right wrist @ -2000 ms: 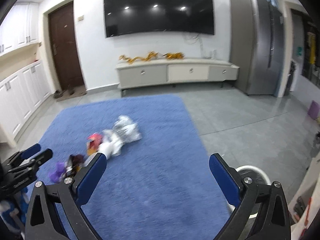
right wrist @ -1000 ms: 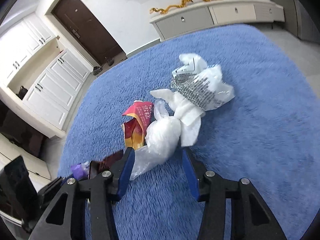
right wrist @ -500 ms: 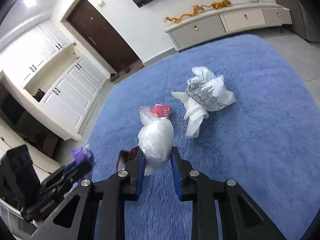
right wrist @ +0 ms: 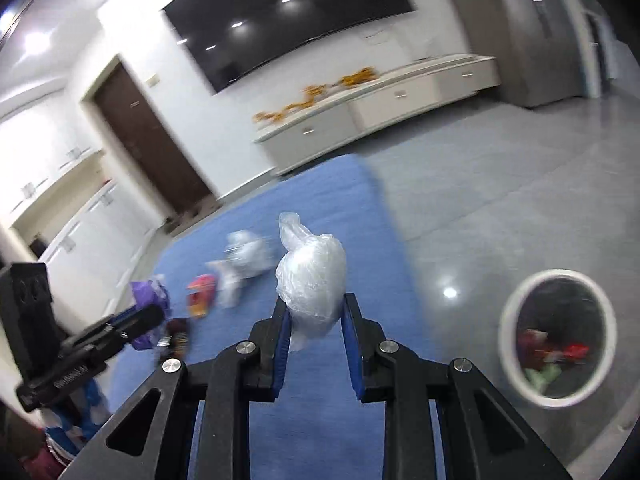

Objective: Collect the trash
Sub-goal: 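Carry both items over the trash bin and open both grippers to drop them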

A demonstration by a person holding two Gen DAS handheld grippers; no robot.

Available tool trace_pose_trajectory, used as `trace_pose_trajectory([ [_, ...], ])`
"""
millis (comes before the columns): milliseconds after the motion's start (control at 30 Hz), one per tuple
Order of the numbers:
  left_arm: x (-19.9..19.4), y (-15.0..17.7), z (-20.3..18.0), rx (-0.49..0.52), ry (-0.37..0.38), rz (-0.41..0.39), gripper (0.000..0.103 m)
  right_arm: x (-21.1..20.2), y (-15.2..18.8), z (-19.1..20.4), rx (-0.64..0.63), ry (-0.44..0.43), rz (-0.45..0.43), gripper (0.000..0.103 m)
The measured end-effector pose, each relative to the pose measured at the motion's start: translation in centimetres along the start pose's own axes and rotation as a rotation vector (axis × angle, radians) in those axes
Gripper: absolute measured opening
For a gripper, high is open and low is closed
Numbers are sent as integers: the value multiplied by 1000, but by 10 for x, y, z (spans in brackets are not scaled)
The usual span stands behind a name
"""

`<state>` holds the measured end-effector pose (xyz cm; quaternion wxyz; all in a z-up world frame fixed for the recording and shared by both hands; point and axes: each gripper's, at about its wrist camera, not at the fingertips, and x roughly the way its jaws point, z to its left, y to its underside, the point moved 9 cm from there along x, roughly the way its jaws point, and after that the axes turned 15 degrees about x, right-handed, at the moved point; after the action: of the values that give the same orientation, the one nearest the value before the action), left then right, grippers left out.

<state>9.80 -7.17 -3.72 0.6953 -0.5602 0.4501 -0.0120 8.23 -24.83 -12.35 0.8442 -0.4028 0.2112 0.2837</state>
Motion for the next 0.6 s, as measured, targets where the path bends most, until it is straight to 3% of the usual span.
trace_pose_trajectory([
  [267,126,-59,-122,130,159,91,29,-29,-36,-160,160,266,-74,23],
  [400,188,-71,-164,134,214,148,29,-17,-43,-208,219,349,-64,23],
  [600,257,-76,-206,134,251,211,30,8,-44,-261,303,405,-29,23],
])
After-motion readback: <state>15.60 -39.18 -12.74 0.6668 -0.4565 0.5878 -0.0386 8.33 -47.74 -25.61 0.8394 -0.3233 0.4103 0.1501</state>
